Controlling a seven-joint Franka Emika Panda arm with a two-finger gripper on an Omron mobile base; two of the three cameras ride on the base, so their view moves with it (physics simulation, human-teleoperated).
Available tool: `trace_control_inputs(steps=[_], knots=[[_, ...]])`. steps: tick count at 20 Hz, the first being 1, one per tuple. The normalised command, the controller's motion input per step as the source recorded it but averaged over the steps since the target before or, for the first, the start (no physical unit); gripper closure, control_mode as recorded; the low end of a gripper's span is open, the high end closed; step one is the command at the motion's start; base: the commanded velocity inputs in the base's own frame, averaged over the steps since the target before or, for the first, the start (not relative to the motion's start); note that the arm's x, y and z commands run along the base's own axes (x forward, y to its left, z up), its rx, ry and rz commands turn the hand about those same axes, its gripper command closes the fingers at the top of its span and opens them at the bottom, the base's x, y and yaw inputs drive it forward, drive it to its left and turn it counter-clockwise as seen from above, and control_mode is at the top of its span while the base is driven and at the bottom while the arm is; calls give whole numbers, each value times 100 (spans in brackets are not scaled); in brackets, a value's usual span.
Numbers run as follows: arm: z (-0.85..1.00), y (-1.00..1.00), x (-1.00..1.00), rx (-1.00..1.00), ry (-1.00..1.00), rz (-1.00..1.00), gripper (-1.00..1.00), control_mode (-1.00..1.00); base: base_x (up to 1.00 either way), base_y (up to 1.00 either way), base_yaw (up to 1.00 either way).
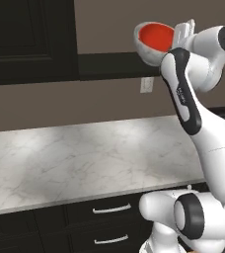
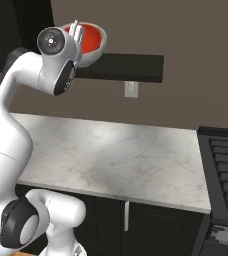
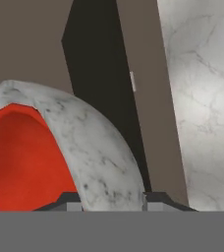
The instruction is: Pick up the bowls on the counter and stack them on top of one another in the open cabinet. Place the smaller bowl on top of the larger bowl.
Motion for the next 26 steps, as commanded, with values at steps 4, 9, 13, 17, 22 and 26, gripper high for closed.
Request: trace_control_inputs(steps=[4,9,13,17,22,26], knots=[[0,0,10,-4,0,0,100,-100,0,0,0],[1,0,12,-4,6,0,100,-100,0,0,0],[8,0,21,-2,11,0,100,-100,0,0,0],[20,0,31,0,17,0,100,-100,0,0,0],[13,0,34,0,15,0,100,-100,0,0,0],[5,0,35,0,12,0,100,-100,0,0,0]])
